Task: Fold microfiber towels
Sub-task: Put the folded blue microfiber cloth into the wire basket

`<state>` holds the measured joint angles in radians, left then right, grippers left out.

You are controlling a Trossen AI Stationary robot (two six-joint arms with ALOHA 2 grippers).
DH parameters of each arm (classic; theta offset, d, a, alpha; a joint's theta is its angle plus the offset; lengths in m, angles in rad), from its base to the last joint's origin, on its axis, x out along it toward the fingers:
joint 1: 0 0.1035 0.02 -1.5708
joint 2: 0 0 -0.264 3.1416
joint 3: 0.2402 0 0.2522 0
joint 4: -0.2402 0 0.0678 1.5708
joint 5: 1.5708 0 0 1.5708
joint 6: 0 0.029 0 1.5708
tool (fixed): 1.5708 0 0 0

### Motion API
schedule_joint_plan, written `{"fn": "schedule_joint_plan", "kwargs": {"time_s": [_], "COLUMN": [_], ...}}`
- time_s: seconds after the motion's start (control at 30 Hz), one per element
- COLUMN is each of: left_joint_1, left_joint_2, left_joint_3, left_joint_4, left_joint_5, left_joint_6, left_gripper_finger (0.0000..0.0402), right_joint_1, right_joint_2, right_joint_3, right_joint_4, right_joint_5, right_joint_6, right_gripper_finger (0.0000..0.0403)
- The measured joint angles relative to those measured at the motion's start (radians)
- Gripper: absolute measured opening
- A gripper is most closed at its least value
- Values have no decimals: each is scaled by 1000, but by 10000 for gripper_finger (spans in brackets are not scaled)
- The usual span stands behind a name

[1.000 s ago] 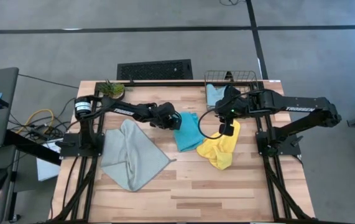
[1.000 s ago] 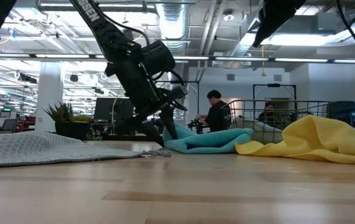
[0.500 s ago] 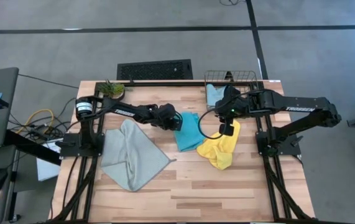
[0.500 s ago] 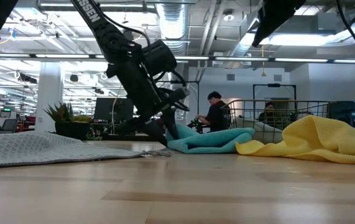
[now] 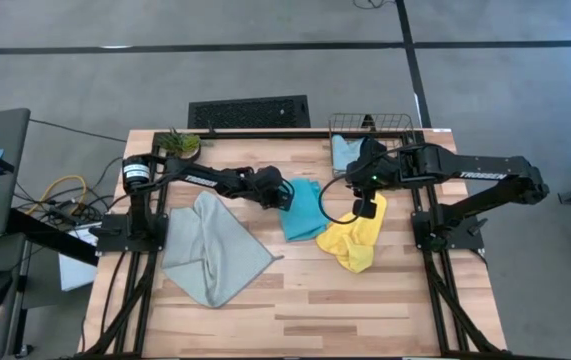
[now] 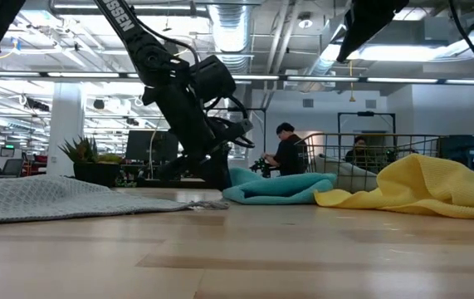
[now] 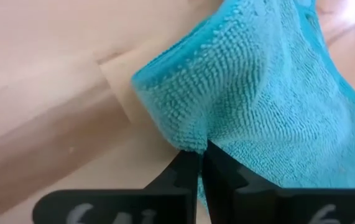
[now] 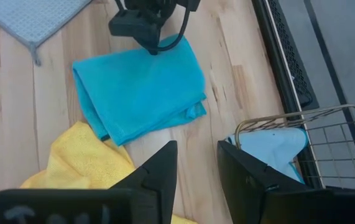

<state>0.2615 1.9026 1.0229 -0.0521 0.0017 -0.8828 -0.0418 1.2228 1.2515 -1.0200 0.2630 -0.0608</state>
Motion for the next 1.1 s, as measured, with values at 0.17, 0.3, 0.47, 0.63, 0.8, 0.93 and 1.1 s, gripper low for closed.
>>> {"fn": "schedule_joint_plan", "kwargs": {"time_s": [0.17,0.3,0.47,0.63,0.8,0.93,1.1], "left_joint_1": [-9,-15,-14,-13,-13,-12,-12], "left_joint_2": [-7,-37,-90,-126,-144,-144,-145], "left_joint_3": [0,18,65,142,249,355,476], "left_joint_4": [11,12,-16,-125,-209,-321,-430], "left_joint_5": [64,66,65,65,64,62,29], "left_joint_6": [8,29,73,134,202,269,318], "left_gripper_finger": [1,1,1,0,0,0,0], "right_joint_1": [0,-1,-7,-29,-57,-68,-72], "right_joint_2": [-11,-28,-70,-116,-145,-146,-137], "right_joint_3": [0,0,0,0,0,0,0], "right_joint_4": [-28,-35,-43,-46,-45,-45,-49], "right_joint_5": [0,2,4,3,2,2,0], "right_joint_6": [0,0,1,8,8,8,8], "right_gripper_finger": [137,137,135,135,133,133,134]}}
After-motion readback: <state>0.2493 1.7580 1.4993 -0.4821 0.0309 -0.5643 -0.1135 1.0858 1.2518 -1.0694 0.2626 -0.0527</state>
